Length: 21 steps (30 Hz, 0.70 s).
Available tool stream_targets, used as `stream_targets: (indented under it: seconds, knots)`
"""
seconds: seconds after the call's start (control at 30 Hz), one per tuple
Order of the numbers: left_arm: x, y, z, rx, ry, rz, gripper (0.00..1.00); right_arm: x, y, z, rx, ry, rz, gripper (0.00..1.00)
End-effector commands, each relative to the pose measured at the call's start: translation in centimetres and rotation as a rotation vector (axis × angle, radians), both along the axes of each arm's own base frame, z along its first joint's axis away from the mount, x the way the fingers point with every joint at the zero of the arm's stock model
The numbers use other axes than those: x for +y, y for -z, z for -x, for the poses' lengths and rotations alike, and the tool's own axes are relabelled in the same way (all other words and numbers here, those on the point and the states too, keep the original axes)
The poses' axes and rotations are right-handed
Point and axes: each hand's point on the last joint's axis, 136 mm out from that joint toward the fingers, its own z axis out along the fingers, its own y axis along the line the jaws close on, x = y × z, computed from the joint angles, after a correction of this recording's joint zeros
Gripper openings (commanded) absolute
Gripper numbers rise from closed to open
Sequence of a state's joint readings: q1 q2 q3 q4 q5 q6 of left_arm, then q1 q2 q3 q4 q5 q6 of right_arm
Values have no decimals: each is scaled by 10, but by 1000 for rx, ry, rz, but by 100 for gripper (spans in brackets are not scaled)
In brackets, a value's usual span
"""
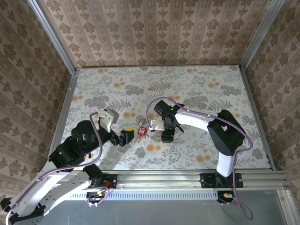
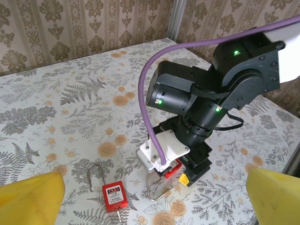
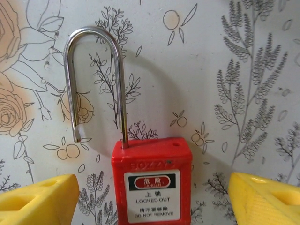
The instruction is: Unlock with the key
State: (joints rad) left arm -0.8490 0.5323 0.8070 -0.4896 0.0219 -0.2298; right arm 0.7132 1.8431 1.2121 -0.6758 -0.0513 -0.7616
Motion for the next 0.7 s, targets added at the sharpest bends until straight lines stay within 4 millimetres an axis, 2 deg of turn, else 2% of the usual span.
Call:
stream_targets:
  seconds: [0.0, 0.13, 0.2, 0.37, 0.53, 0.6, 0.67]
  knots:
    - [6, 6, -1, -10, -19, -26, 100, -3, 6, -1, 32, -20, 34, 82]
    - [6, 5, 0, -14, -16, -25, 100, -1, 10, -8, 33, 14, 22, 79]
    - [8, 4, 0, -18, -20, -27, 100, -3, 13, -10, 35, 26, 32, 73]
    - [9, 4, 1, -22, -20, -29, 100, -5, 16, -6, 68, 73, 42, 47]
    - [9, 0, 1, -33, -16, -19, 100, 0, 12, 0, 81, 188, 19, 17]
    - [9, -3, 2, -37, -15, -14, 100, 2, 6, -2, 81, 294, -3, 10]
    - [9, -5, 3, -38, -12, -11, 100, 3, 2, 0, 85, 416, -30, 8]
